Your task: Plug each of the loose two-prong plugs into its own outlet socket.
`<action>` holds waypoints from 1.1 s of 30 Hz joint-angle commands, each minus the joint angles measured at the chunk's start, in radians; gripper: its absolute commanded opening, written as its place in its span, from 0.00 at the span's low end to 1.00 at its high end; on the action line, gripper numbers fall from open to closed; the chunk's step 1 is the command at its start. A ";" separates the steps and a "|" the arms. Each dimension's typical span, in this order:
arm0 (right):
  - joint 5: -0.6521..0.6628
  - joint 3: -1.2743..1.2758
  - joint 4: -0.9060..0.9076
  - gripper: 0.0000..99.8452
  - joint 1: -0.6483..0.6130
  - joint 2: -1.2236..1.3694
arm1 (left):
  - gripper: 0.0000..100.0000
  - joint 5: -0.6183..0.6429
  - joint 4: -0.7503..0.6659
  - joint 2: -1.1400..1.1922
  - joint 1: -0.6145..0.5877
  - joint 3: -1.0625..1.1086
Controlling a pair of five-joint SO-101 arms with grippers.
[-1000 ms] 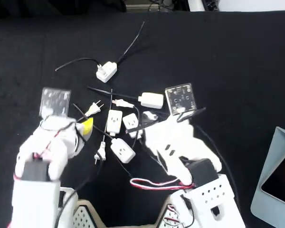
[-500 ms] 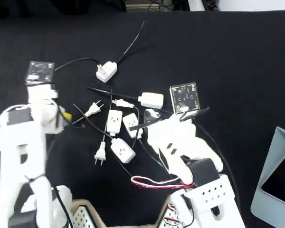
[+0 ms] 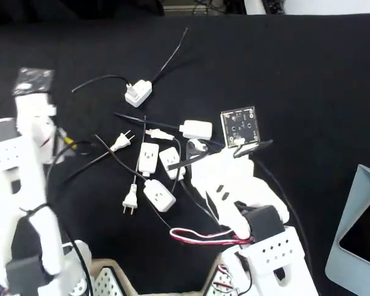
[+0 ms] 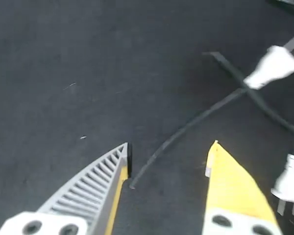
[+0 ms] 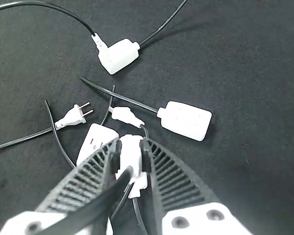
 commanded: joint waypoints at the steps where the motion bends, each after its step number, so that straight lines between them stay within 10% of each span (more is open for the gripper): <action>1: -0.003 -0.018 -0.020 0.01 0.015 0.002 | 0.26 -0.006 0.066 0.092 0.180 -0.150; 15: 0.048 -0.022 -0.018 0.01 0.152 0.001 | 0.26 0.170 -0.005 0.416 0.547 -0.334; 33: 0.048 -0.019 -0.018 0.01 0.152 0.001 | 0.26 0.244 -0.204 0.726 0.575 -0.292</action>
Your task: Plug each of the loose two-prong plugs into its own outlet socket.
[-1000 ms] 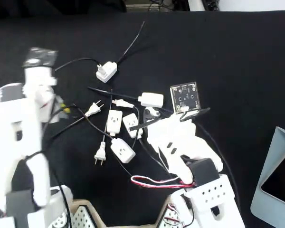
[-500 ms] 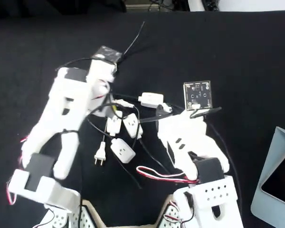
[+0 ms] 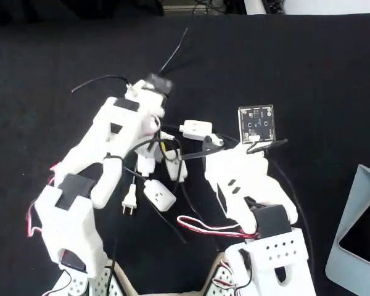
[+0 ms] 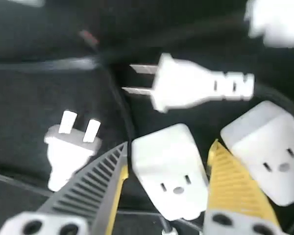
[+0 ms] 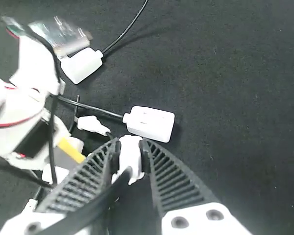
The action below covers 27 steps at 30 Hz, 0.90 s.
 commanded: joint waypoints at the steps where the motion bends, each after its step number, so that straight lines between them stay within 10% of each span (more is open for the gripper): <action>1: 0.008 -0.019 -0.018 0.01 0.014 0.001 | 0.25 0.006 0.021 0.011 -0.036 -0.021; 8: 0.008 -0.019 -0.018 0.01 0.012 0.001 | 0.03 0.006 0.207 -0.103 -0.062 -0.140; 27: 0.008 -0.019 -0.018 0.01 0.009 0.001 | 0.04 -0.308 0.379 -0.594 -0.329 -0.222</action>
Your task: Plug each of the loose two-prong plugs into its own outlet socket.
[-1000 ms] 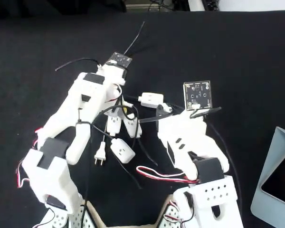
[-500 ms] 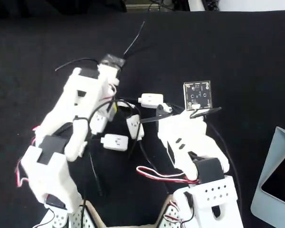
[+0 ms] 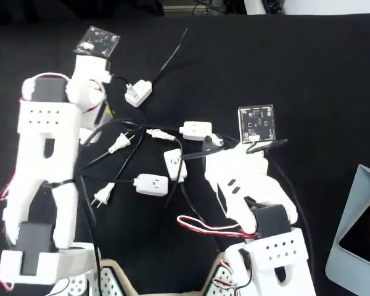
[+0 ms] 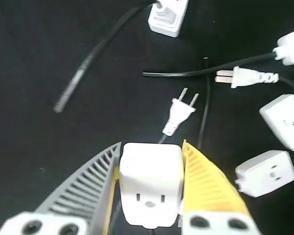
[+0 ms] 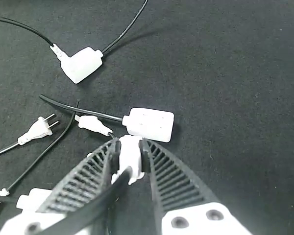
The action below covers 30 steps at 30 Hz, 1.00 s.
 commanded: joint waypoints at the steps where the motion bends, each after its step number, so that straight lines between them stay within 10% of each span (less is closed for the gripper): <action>1: 0.008 -0.019 -0.018 0.01 0.009 0.001 | 0.04 -0.103 0.003 -0.133 -0.065 -0.030; 22: 0.005 -0.018 -0.018 0.01 0.009 0.001 | 0.18 -0.150 -0.009 -0.301 -0.202 -0.263; 30: 0.008 -0.007 -0.025 0.01 0.008 -0.001 | 0.30 -0.147 -0.008 -0.310 -0.143 -0.045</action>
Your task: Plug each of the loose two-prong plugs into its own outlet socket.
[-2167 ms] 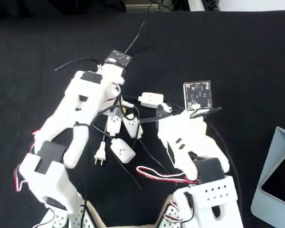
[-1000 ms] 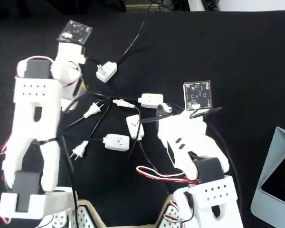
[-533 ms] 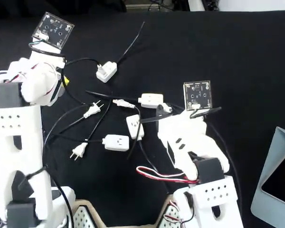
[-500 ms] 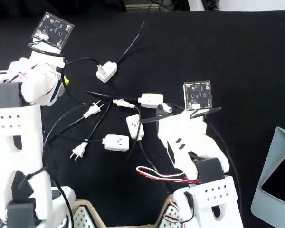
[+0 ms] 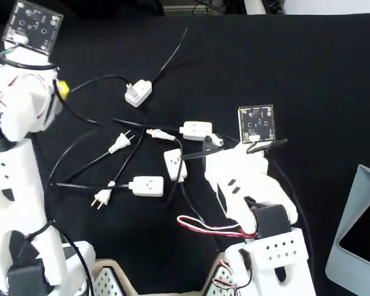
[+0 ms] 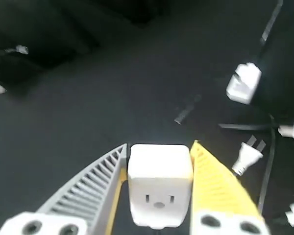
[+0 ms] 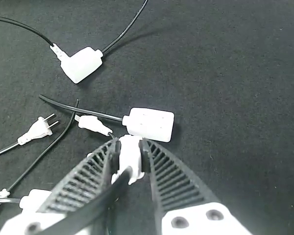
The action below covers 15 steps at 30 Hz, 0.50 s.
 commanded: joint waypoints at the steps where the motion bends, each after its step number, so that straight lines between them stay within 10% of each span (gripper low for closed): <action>1: 0.008 -0.001 -0.026 0.01 0.008 -0.001 | 0.34 -0.003 -0.008 -0.028 0.031 0.105; 15: 0.008 -0.001 -0.026 0.01 0.008 -0.001 | 0.34 -0.009 -0.072 -0.015 -0.084 0.236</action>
